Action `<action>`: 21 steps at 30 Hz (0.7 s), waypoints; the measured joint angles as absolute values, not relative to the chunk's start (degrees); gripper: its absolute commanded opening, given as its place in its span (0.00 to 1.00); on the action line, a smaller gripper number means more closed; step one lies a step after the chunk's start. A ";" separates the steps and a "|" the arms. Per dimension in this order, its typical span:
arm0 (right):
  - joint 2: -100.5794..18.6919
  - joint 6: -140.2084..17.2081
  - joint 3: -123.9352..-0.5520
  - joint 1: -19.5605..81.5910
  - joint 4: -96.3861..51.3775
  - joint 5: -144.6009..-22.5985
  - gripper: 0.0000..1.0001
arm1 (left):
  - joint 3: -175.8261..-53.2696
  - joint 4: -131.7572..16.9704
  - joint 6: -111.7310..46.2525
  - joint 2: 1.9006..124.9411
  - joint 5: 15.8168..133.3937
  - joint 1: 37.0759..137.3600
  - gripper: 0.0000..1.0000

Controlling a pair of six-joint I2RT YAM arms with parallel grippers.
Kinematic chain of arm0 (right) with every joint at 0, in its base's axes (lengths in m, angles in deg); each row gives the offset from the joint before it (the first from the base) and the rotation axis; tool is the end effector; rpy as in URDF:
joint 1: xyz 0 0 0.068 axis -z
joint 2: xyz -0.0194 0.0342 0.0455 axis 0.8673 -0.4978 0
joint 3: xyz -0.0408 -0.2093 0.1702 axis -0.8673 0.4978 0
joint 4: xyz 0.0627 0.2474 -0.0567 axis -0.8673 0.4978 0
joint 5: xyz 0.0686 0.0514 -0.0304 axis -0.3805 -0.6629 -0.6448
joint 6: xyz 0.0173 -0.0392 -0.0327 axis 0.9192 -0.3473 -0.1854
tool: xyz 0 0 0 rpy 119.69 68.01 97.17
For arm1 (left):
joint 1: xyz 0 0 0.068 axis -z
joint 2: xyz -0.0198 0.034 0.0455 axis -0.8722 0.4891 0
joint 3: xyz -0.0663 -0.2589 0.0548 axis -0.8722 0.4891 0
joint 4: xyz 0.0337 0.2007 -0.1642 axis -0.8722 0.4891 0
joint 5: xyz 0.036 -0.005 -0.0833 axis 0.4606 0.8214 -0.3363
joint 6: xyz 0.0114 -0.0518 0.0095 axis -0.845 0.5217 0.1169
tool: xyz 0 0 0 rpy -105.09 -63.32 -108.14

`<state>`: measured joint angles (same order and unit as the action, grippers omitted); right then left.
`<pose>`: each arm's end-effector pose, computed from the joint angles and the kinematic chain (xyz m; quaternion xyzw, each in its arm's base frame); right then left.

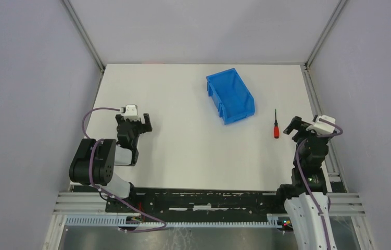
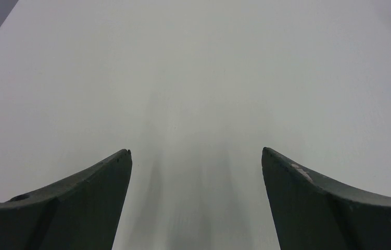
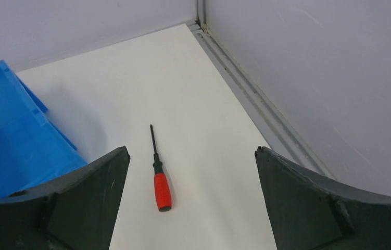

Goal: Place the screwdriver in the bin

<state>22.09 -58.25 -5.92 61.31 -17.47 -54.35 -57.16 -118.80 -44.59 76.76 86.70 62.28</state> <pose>0.1191 -0.0156 0.2526 0.1974 0.7046 -0.0853 0.6762 0.2471 -0.0044 0.1386 -0.0091 0.7684 0.0184 0.6397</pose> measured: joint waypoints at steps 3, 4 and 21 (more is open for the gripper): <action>13.50 -59.95 -15.93 61.38 -15.31 -55.66 0.98 | -57.16 -118.80 -44.59 76.76 86.70 62.28 1.00; 8.85 -60.81 -22.16 61.38 -12.42 -56.34 0.98 | -57.16 -118.80 -44.59 76.76 86.70 62.28 1.00; -62.56 -69.22 -73.06 63.17 22.00 -72.98 0.81 | -57.16 -118.80 -44.59 76.76 86.70 62.28 1.00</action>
<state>-62.56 -69.22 -73.06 63.17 22.00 -72.98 -57.16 -118.80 -44.59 76.76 86.70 62.28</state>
